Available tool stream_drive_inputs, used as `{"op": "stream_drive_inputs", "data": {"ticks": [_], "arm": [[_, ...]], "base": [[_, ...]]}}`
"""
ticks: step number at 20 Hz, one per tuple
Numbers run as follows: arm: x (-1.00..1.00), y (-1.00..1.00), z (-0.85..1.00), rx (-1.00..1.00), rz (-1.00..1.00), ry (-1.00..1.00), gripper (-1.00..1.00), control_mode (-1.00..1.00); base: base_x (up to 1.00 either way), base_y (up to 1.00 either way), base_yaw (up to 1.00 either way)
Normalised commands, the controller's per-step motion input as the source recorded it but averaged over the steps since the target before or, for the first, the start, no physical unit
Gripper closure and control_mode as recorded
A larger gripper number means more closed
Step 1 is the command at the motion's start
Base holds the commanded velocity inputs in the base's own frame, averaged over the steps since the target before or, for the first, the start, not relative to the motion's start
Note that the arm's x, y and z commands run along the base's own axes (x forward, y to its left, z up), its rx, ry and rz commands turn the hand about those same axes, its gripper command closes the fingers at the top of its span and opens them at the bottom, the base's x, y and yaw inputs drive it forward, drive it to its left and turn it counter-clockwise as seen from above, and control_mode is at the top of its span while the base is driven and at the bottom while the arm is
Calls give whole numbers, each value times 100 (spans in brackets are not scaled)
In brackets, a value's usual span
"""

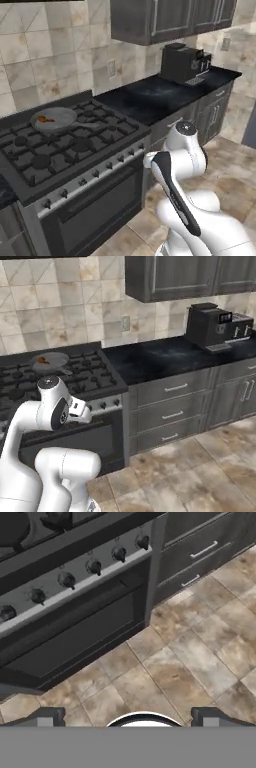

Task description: Take the chicken drumsticks from the pan and place one on each plate on the dining counter.

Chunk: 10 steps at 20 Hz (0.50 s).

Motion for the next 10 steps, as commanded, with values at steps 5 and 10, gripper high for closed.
{"op": "stream_drive_inputs", "data": {"ticks": [5,10], "arm": [[0,0,0,0,0,0,-100,100],[0,0,0,0,0,0,-100,100]], "base": [[76,0,64],[53,0,68]]}}
